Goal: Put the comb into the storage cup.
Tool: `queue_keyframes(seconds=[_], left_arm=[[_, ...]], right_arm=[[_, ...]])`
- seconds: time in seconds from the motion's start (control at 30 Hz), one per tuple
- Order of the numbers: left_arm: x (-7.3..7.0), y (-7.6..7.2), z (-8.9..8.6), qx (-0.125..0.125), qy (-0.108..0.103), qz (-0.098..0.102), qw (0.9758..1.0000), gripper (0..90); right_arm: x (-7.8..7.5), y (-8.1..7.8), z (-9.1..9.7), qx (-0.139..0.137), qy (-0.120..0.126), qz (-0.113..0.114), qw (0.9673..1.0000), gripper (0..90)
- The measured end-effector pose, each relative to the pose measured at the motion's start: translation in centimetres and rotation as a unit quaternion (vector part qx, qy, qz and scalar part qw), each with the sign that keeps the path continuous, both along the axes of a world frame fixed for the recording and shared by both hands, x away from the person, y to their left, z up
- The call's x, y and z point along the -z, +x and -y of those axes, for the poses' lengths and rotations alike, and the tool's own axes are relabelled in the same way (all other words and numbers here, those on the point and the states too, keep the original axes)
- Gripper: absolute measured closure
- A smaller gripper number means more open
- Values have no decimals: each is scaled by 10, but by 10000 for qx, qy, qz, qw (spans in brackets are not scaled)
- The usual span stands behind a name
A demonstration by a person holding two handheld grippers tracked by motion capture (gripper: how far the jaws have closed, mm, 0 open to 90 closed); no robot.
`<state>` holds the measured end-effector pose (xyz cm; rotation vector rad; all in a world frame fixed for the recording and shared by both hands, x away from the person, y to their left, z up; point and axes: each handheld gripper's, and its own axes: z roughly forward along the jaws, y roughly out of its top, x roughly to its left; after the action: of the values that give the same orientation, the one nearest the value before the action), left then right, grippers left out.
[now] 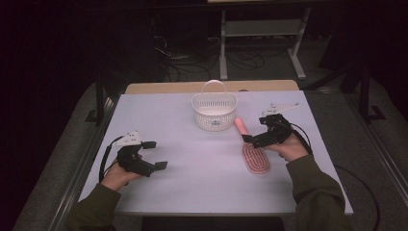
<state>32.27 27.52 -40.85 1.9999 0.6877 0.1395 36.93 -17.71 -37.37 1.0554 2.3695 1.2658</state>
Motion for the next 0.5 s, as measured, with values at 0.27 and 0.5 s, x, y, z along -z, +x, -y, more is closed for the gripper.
queue_keyframes(seconds=[0.27,0.5], left_arm=[[1,0,-1,-25,-2,-18,10000,0],[1,0,-2,-51,-7,-23,10000,0]], right_arm=[[2,13,-2,41,-9,4,10000,13],[2,24,-4,116,-67,2,9999,22]])
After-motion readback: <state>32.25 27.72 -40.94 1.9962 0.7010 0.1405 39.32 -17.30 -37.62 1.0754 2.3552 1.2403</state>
